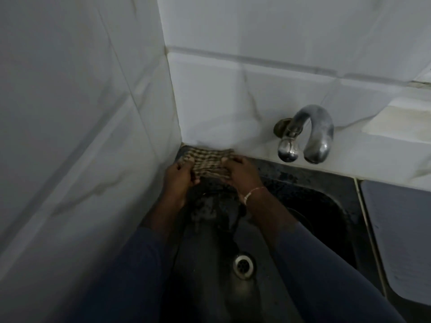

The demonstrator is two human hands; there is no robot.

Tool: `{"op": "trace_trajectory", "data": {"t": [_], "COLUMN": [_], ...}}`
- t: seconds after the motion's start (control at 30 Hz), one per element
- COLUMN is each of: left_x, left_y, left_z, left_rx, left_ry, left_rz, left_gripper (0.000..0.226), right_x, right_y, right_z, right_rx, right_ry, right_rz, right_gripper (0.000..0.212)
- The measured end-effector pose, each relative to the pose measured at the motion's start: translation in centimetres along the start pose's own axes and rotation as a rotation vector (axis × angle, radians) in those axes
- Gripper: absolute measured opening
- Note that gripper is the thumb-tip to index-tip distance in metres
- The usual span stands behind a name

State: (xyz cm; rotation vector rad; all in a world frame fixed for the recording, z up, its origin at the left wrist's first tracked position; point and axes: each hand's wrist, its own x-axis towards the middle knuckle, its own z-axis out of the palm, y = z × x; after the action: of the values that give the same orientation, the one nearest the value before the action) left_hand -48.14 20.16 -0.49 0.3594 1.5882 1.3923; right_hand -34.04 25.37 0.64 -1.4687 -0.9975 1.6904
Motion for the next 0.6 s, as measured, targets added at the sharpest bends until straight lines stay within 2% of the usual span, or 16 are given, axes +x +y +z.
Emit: {"op": "trace_trajectory", "data": {"t": [0.03,0.07,0.1,0.17,0.2,0.27,0.33,0.43,0.6], "left_x": [1.2,2.8,3.2,3.8,3.9,5.3,7.9,10.2,9.1], "left_y": [0.7,1.1,0.9,0.0,-0.7,-2.1,-3.3,-4.9,-4.7], "left_z": [-0.3,-0.4,-1.1,-1.5,-1.2,-0.6,-0.7,-1.6,-1.4], "left_rx": [0.011,0.133,0.388,0.971,1.094,1.143,1.243,1.432,1.492], "left_ry": [-0.009,0.008,0.050,0.160,0.152,0.036,-0.089,-0.211,-0.213], "left_rz": [-0.020,-0.013,0.049,0.382,0.578,0.736,0.731,0.722,0.753], "left_gripper": [0.025,0.035,0.043,0.042,0.038,0.044,0.055,0.064,0.070], "right_x": [1.3,2.8,3.3,4.5,4.8,5.9,6.6,6.9,6.2], "right_y": [-0.6,-1.1,-0.8,1.0,2.2,5.1,7.0,8.3,7.4], "right_z": [0.7,1.3,1.6,2.0,2.1,2.3,2.3,2.3,2.5], "right_rx": [-0.097,-0.225,-0.375,-0.668,-0.817,-1.117,-1.304,-1.414,-1.489], "right_ry": [0.024,0.050,0.080,0.088,0.045,-0.059,-0.109,-0.076,-0.134], "right_rz": [-0.027,-0.072,-0.130,-0.360,-0.480,-0.624,-0.607,-0.628,-0.538], "right_gripper": [0.069,0.077,0.075,0.062,0.059,0.059,0.062,0.068,0.078]}}
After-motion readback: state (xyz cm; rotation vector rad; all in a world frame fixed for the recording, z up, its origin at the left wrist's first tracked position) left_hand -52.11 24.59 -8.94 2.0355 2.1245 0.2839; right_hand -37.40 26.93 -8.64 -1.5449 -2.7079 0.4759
